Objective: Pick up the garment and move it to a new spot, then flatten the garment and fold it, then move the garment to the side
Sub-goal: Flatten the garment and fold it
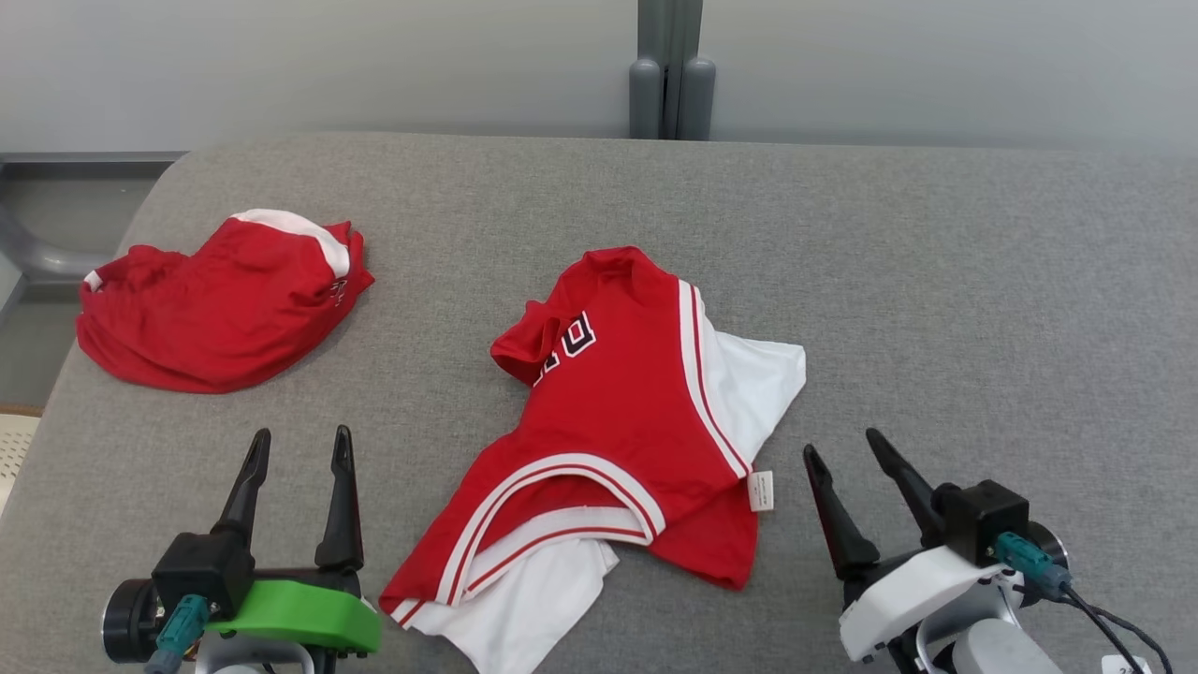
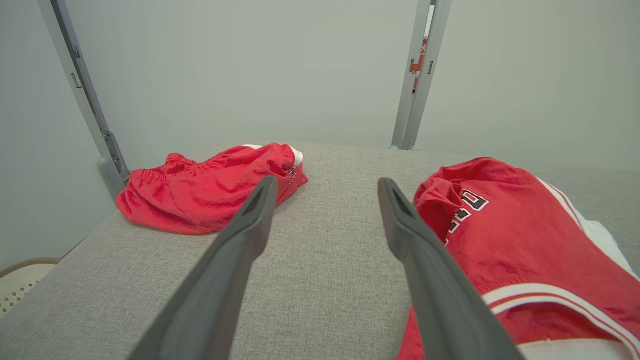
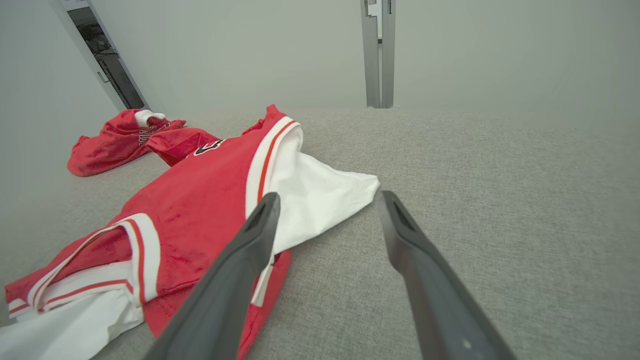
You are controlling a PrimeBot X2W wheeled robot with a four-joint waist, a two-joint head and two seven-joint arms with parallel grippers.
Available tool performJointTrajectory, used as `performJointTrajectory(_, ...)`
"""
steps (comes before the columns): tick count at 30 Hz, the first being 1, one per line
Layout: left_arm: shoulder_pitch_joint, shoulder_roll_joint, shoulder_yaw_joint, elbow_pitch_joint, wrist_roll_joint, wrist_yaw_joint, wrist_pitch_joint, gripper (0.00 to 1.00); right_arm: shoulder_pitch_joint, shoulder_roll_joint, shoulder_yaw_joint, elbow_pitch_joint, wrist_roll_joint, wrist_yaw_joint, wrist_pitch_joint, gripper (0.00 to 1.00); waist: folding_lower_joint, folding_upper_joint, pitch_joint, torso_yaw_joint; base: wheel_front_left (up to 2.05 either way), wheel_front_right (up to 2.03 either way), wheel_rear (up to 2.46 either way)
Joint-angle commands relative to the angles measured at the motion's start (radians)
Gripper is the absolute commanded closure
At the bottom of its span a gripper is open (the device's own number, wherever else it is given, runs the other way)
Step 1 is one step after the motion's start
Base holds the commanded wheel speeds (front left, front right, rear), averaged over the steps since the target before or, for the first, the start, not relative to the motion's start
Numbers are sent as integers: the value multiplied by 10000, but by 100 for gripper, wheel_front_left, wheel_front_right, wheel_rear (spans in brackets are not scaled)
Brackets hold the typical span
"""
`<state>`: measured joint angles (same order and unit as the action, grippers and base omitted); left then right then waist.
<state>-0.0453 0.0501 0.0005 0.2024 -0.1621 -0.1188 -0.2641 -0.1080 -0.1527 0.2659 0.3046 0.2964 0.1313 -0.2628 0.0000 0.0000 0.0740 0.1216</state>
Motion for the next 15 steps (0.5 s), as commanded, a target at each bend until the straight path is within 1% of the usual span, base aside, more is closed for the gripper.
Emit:
performJointTrajectory(1, -105, 7, -16, 21, 120, -25, -5, 0, -3, 24, 147, 201, 62, -10, -30, 0, 0, 0, 9, 74, 0, 0, 0)
performJointTrajectory(6, -147, 6, -116, 44, 97, -39, -5, 0, 28, 157, 718, 1198, 248, -10, -30, 0, 0, 0, 49, 293, 0, 0, 0)
performJointTrajectory(15, -210, 6, -152, 93, 115, -48, -5, 0, -658, 448, 1718, 3111, 707, -10, -30, 0, 0, 0, 103, 576, 0, 0, 0)
